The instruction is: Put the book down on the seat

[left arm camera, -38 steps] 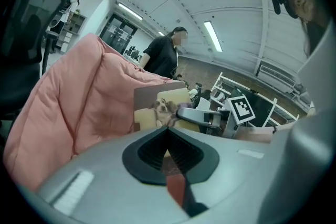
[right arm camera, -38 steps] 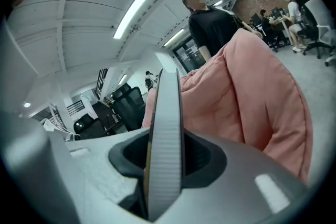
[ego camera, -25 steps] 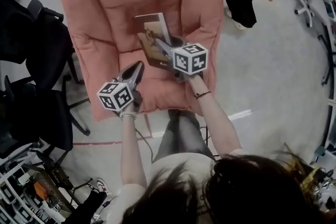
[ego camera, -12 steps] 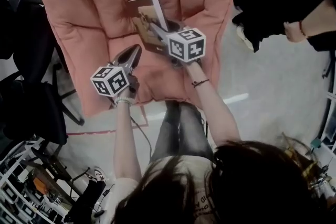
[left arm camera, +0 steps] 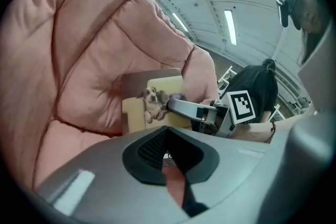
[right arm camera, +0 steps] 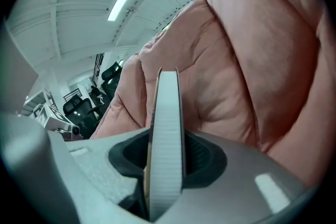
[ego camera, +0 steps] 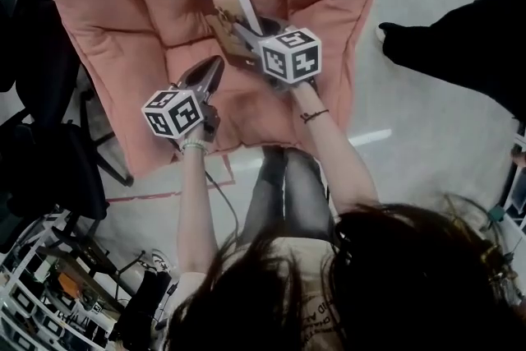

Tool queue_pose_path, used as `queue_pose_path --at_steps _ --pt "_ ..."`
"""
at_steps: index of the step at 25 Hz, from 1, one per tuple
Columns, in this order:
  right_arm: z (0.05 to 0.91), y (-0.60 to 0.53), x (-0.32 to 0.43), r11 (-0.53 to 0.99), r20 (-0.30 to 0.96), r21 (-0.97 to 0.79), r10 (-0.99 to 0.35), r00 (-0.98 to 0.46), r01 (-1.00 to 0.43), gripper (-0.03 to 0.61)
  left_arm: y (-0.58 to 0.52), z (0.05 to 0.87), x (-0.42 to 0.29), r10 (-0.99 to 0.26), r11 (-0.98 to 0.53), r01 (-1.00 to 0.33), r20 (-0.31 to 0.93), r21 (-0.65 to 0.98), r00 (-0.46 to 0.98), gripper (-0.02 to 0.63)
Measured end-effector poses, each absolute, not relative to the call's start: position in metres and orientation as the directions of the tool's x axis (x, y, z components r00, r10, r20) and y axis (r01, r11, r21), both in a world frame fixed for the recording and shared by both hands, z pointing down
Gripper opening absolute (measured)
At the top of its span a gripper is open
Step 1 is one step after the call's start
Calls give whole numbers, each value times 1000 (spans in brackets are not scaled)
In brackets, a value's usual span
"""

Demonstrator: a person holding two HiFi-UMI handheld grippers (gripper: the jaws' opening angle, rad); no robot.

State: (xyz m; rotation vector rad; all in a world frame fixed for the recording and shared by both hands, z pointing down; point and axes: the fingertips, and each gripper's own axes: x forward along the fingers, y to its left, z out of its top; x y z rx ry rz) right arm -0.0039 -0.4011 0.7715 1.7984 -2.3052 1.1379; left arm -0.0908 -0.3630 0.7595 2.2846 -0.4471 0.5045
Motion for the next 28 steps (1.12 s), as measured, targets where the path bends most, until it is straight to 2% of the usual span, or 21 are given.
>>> queue_pose_path --at_steps 28 --pt "777 -393 0 40 489 -486 -815 -310 -873 156 -349 757 -94 -150 -651 -474 512 593 846 -11"
